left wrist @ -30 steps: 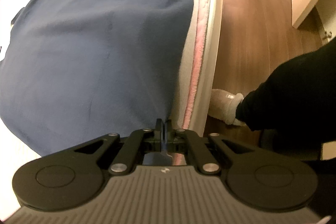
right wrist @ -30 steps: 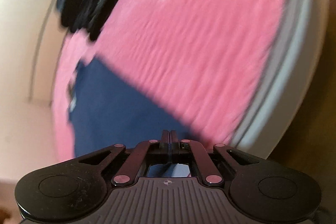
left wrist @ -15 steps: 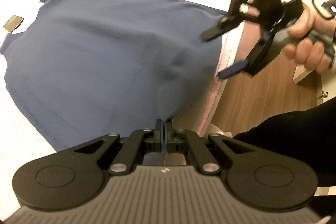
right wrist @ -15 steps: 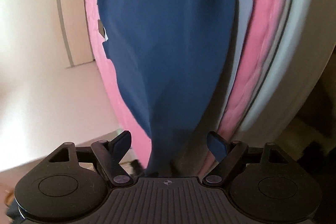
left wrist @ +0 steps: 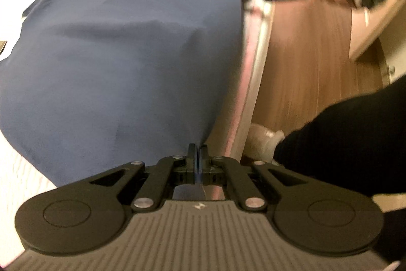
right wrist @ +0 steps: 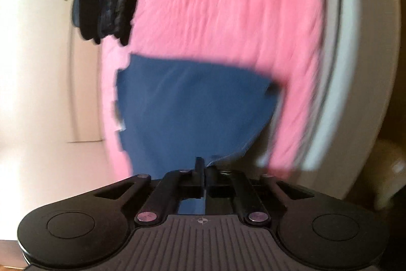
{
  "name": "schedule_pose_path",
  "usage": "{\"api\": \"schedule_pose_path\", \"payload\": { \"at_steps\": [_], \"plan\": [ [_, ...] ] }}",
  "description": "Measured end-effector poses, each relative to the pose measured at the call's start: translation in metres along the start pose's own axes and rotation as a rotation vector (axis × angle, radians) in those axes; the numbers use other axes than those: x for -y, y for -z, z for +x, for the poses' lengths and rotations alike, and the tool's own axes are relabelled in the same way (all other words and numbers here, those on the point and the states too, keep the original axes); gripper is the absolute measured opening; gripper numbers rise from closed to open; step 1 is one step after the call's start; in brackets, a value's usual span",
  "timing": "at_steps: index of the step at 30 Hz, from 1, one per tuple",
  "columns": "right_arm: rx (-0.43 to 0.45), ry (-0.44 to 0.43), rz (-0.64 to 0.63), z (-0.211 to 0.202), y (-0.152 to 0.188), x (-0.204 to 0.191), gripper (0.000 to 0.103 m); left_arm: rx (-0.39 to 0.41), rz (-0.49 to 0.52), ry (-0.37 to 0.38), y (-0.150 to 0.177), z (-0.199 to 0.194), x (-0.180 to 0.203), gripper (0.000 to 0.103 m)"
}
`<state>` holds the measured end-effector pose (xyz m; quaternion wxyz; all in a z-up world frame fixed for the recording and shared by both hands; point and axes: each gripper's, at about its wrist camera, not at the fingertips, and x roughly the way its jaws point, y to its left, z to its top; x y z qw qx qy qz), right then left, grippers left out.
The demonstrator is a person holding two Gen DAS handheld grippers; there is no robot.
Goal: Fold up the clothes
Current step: 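Open both grippers and lift them away from the navy shirt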
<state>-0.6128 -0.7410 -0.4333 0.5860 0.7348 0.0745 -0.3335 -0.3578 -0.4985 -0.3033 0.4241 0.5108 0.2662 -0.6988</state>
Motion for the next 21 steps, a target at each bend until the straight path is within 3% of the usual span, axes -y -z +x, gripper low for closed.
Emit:
{"api": "schedule_pose_path", "payload": {
  "at_steps": [4, 9, 16, 18, 19, 20, 21],
  "plan": [
    [-0.003, 0.063, -0.100, -0.010, -0.004, -0.017, 0.000, -0.016, 0.060, -0.014, 0.000, 0.008, 0.009, 0.000],
    [-0.019, 0.168, -0.099, -0.009, -0.010, -0.002, 0.000, -0.069, 0.082, -0.020, -0.001, 0.032, 0.018, 0.000],
    [-0.039, 0.302, -0.165, -0.023, -0.003, -0.008, 0.000, -0.105, 0.012, -0.007, 0.006, 0.026, 0.014, 0.000],
    [-0.043, 0.359, -0.218, -0.029, 0.000, -0.019, 0.009, -0.104, -0.040, 0.004, 0.011, 0.018, 0.009, 0.001],
    [-0.041, 0.373, -0.241, -0.034, 0.003, -0.025, 0.036, -0.098, -0.071, 0.007, 0.014, 0.013, 0.005, 0.003],
    [-0.039, 0.387, -0.265, -0.038, 0.006, -0.032, 0.070, -0.088, -0.105, 0.006, 0.018, 0.006, 0.001, 0.004],
    [-0.037, 0.396, -0.292, -0.042, 0.009, -0.039, 0.075, -0.075, -0.139, -0.002, 0.022, -0.001, -0.005, 0.005]
  ]
}}
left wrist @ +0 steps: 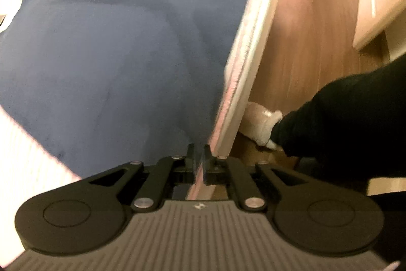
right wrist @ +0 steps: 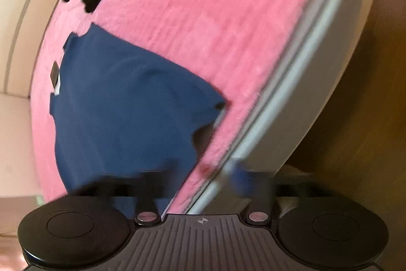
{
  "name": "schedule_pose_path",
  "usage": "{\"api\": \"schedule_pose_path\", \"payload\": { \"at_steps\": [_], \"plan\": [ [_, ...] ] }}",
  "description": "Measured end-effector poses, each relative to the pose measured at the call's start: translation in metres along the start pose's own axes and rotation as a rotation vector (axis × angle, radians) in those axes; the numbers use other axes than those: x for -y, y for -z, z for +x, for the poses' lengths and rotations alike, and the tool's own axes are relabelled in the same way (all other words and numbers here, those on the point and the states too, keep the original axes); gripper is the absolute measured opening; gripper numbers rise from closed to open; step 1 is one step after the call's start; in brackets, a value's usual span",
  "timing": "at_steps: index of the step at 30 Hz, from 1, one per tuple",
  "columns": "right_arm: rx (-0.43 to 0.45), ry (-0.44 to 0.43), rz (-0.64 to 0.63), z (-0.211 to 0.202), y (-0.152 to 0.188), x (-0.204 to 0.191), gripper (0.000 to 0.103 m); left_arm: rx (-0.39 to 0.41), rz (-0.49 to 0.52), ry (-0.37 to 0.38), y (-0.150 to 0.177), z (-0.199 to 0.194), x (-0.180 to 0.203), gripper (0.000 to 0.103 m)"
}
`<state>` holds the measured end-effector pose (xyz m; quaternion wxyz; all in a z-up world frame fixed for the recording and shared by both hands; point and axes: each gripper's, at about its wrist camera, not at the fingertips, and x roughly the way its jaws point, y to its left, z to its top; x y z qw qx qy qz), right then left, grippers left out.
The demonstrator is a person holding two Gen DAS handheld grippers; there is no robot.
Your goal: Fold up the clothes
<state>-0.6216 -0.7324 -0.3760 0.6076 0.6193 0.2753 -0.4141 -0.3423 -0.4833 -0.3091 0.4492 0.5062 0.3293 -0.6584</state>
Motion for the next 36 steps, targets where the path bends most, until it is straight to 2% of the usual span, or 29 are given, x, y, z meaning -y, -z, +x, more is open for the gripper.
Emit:
{"api": "schedule_pose_path", "payload": {
  "at_steps": [4, 9, 17, 22, 25, 27, 31, 34, 36],
  "plan": [
    [0.004, -0.041, -0.123, -0.005, 0.001, -0.047, 0.075, 0.061, -0.144, -0.057, 0.012, -0.026, -0.032, 0.008],
    [-0.043, -0.112, -0.275, 0.024, 0.007, -0.125, 0.075, 0.121, -0.347, -0.141, 0.025, -0.037, -0.097, 0.008],
    [-0.143, -0.189, -0.577, 0.071, 0.048, -0.246, 0.075, 0.186, -0.481, -0.238, 0.024, -0.048, -0.207, 0.012],
    [-0.244, -0.198, -0.834, 0.119, 0.085, -0.298, 0.075, 0.214, -0.618, -0.242, 0.020, -0.047, -0.277, 0.017],
    [-0.273, -0.178, -1.046, 0.158, 0.113, -0.329, 0.075, 0.221, -0.620, -0.279, 0.017, -0.050, -0.303, 0.020],
    [-0.269, -0.184, -1.144, 0.178, 0.131, -0.350, 0.075, 0.226, -0.604, -0.293, 0.016, -0.049, -0.318, 0.024],
    [-0.242, -0.139, -1.324, 0.217, 0.160, -0.383, 0.075, 0.227, -0.596, -0.269, 0.023, -0.042, -0.340, 0.026],
    [-0.186, -0.034, -1.363, 0.238, 0.163, -0.387, 0.075, 0.255, -0.552, -0.209, 0.025, -0.030, -0.358, 0.026],
    [-0.126, 0.064, -1.309, 0.240, 0.149, -0.377, 0.075, 0.267, -0.501, -0.163, 0.023, -0.019, -0.370, 0.026]
  ]
}}
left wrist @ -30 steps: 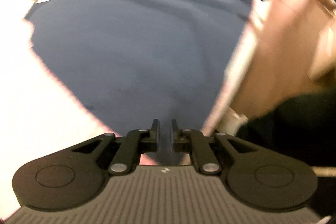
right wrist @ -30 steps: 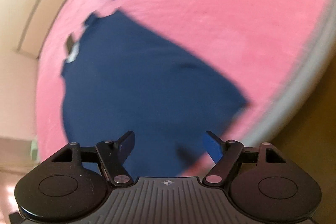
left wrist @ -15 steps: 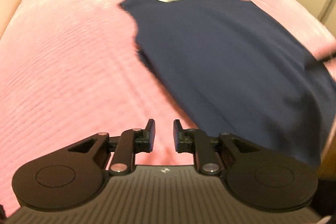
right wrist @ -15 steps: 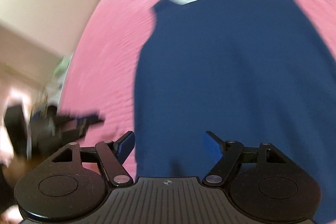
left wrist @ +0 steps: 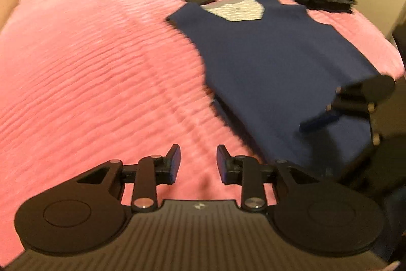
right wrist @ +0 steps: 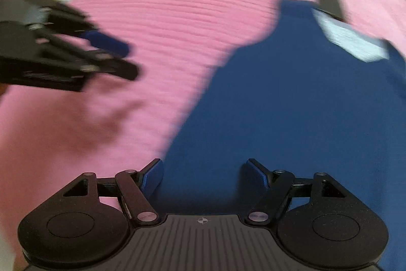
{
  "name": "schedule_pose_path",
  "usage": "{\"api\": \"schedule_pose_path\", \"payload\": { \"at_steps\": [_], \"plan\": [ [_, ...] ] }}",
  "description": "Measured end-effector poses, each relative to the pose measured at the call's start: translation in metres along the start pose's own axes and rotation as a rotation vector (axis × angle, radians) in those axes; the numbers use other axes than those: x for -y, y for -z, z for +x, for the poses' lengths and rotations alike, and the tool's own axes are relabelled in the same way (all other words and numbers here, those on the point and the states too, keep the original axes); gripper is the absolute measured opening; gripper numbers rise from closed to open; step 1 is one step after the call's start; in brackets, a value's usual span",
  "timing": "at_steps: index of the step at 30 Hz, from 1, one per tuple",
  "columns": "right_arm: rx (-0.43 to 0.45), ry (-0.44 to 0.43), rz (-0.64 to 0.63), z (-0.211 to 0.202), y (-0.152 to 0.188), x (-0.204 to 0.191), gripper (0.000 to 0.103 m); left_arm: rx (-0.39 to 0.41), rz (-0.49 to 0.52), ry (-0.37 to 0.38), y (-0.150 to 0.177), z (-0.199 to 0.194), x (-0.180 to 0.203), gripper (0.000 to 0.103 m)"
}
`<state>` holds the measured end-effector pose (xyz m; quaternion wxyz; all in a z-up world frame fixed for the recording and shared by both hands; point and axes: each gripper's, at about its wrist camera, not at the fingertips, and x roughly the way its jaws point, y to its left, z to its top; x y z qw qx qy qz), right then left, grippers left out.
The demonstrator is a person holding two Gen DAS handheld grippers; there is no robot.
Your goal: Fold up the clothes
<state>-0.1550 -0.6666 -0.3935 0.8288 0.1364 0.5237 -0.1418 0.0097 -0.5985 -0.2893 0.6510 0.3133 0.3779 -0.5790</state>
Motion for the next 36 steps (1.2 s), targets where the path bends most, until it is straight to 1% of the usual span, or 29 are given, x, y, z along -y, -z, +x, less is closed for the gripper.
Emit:
{"api": "schedule_pose_path", "payload": {
  "at_steps": [1, 3, 6, 8, 10, 12, 16, 19, 20, 21, 23, 24, 25, 28, 32, 34, 36],
  "plan": [
    [-0.013, 0.043, 0.058, 0.002, 0.004, 0.011, 0.075, -0.005, 0.028, 0.030, -0.003, 0.009, -0.003, 0.026],
    [-0.039, 0.088, 0.138, 0.005, 0.015, 0.028, 0.075, 0.003, 0.088, 0.082, -0.012, 0.023, -0.005, 0.026],
    [-0.033, 0.105, 0.154, 0.004, 0.027, 0.032, 0.075, 0.019, 0.183, 0.157, -0.027, 0.044, -0.005, 0.032],
    [-0.037, 0.123, 0.173, 0.001, 0.027, 0.027, 0.075, 0.021, 0.259, 0.208, -0.037, 0.058, -0.005, 0.033],
    [-0.035, 0.135, 0.213, -0.004, 0.029, 0.026, 0.075, -0.004, 0.316, 0.272, -0.045, 0.074, -0.005, 0.036],
    [-0.028, 0.141, 0.268, -0.009, 0.034, 0.026, 0.075, -0.019, 0.352, 0.327, -0.051, 0.085, -0.004, 0.037],
    [-0.023, 0.147, 0.315, -0.020, 0.045, 0.024, 0.075, -0.013, 0.419, 0.396, -0.063, 0.100, 0.003, 0.037],
    [-0.038, 0.136, 0.325, -0.025, 0.051, 0.022, 0.075, -0.011, 0.460, 0.416, -0.066, 0.106, 0.010, 0.037],
    [-0.041, 0.133, 0.330, -0.028, 0.051, 0.023, 0.075, -0.013, 0.468, 0.423, -0.065, 0.106, 0.011, 0.033],
    [-0.043, 0.130, 0.335, -0.029, 0.048, 0.023, 0.075, -0.023, 0.471, 0.427, -0.065, 0.106, 0.011, 0.032],
    [-0.045, 0.127, 0.347, -0.029, 0.048, 0.027, 0.075, -0.056, 0.465, 0.425, -0.064, 0.107, 0.009, 0.012],
    [-0.046, 0.125, 0.349, -0.028, 0.047, 0.029, 0.075, -0.065, 0.455, 0.420, -0.063, 0.106, 0.006, 0.008],
    [-0.048, 0.124, 0.347, -0.028, 0.046, 0.030, 0.075, -0.068, 0.442, 0.412, -0.063, 0.104, 0.002, 0.001],
    [-0.043, 0.123, 0.347, -0.029, 0.042, 0.034, 0.075, -0.069, 0.374, 0.409, -0.059, 0.094, -0.017, 0.000],
    [-0.019, 0.108, 0.349, -0.031, 0.035, 0.033, 0.075, -0.062, 0.270, 0.426, -0.052, 0.083, -0.037, 0.000],
    [-0.016, 0.103, 0.342, -0.030, 0.032, 0.030, 0.075, -0.055, 0.261, 0.436, -0.053, 0.083, -0.037, 0.000],
    [-0.016, 0.100, 0.345, -0.028, 0.031, 0.028, 0.075, -0.067, 0.241, 0.432, -0.053, 0.086, -0.040, 0.000]
  ]
}}
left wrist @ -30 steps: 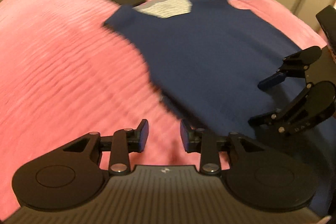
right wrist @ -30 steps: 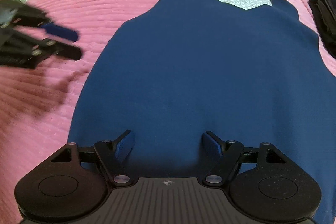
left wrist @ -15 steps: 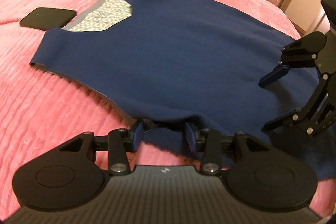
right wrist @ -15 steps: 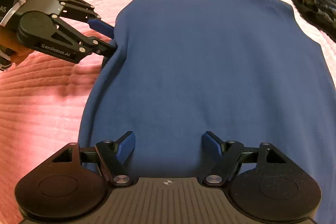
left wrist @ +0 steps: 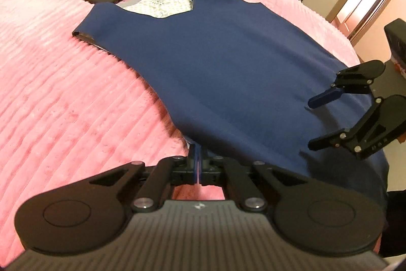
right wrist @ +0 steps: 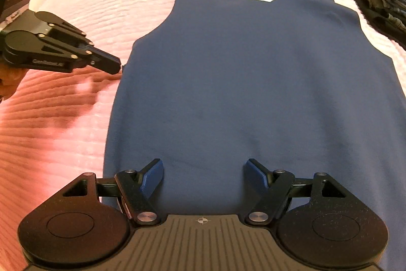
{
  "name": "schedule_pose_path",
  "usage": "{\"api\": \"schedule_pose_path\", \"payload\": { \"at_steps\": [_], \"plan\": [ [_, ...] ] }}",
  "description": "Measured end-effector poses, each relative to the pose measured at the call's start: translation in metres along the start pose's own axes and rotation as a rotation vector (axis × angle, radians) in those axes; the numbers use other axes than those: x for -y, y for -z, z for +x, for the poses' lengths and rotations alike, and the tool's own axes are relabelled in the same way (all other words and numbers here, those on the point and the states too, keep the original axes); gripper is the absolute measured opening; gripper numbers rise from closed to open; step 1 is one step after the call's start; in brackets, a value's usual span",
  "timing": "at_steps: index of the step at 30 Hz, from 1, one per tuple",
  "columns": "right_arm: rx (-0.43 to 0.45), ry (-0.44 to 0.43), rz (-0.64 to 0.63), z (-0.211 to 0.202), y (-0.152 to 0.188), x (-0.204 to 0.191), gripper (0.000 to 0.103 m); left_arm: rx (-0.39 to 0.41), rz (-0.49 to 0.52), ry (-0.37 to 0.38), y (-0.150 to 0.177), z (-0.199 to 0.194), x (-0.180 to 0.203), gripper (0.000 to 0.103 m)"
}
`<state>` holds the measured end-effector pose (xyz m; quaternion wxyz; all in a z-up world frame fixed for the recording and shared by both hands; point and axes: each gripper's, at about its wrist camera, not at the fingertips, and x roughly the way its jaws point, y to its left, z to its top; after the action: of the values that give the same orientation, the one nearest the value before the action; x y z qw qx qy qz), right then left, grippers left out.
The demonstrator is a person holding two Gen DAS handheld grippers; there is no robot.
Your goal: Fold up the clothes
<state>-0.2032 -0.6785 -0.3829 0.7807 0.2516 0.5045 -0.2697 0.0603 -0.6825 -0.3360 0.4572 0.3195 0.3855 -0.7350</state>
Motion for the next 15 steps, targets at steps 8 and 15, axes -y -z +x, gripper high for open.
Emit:
{"api": "schedule_pose_path", "payload": {
  "at_steps": [8, 15],
  "plan": [
    [0.001, -0.016, -0.012, 0.000, 0.006, -0.015, 0.075, -0.018, -0.216, 0.054, 0.005, 0.001, -0.020, 0.027],
    [-0.013, -0.027, -0.036, -0.001, 0.016, -0.027, 0.076, -0.048, -0.275, 0.017, -0.005, 0.021, -0.015, 0.001]
  ]
}}
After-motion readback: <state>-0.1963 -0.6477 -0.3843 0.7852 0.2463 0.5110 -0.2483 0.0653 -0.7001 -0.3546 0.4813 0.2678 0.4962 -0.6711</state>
